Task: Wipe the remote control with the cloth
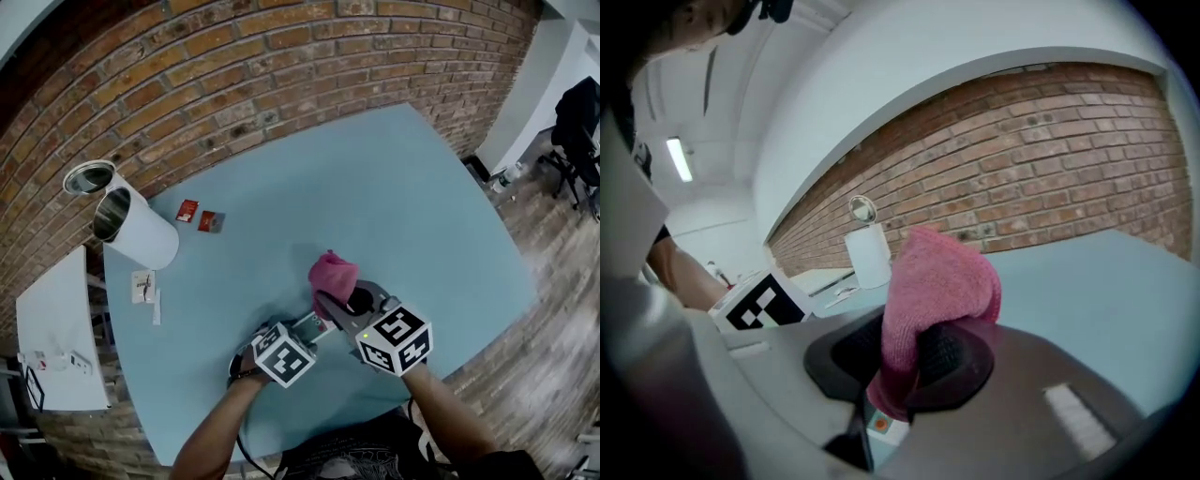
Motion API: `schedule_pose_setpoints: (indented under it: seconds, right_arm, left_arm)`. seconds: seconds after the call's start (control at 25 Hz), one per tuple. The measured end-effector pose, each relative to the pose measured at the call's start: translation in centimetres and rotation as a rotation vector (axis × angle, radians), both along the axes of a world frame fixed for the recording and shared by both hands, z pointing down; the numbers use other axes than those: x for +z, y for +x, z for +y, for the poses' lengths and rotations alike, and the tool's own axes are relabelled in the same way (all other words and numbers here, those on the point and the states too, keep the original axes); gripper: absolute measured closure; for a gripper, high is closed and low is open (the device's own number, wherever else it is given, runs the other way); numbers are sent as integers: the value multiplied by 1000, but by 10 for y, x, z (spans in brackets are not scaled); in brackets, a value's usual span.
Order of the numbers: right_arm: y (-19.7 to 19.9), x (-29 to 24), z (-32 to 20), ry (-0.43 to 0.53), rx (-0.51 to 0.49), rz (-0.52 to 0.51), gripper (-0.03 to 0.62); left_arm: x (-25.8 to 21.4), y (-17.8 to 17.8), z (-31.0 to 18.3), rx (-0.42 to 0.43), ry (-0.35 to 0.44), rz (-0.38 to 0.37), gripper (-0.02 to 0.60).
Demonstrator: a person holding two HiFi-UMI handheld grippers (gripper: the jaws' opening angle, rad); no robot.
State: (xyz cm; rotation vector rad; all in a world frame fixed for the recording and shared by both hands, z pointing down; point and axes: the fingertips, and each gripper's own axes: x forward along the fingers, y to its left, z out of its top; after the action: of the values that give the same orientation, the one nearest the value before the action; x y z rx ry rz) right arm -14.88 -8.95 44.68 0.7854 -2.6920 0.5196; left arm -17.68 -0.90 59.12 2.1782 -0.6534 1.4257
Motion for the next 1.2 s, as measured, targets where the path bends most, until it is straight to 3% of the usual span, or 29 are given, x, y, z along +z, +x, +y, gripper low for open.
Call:
schedule_pose_setpoints:
  seconds: [0.16, 0.36, 0.52, 0.88, 1.2]
  right_arm:
    - [-28, 2, -9, 1, -194, 49, 530]
    - [-69, 31, 8, 7, -507, 140, 530]
    - [-86, 54, 17, -15, -654, 176, 530]
    - [-91, 84, 21, -37, -782, 212, 530]
    - [-84, 89, 16, -65, -815, 172, 530]
  left_arm:
    - [0, 1, -1, 1, -16, -19, 299]
    - [1, -1, -1, -4, -19, -29, 299]
    - [2, 0, -1, -8, -31, -43, 299]
    - [1, -1, -1, -7, -53, -58, 299]
    - [3, -3, -2, -12, -70, -77, 299]
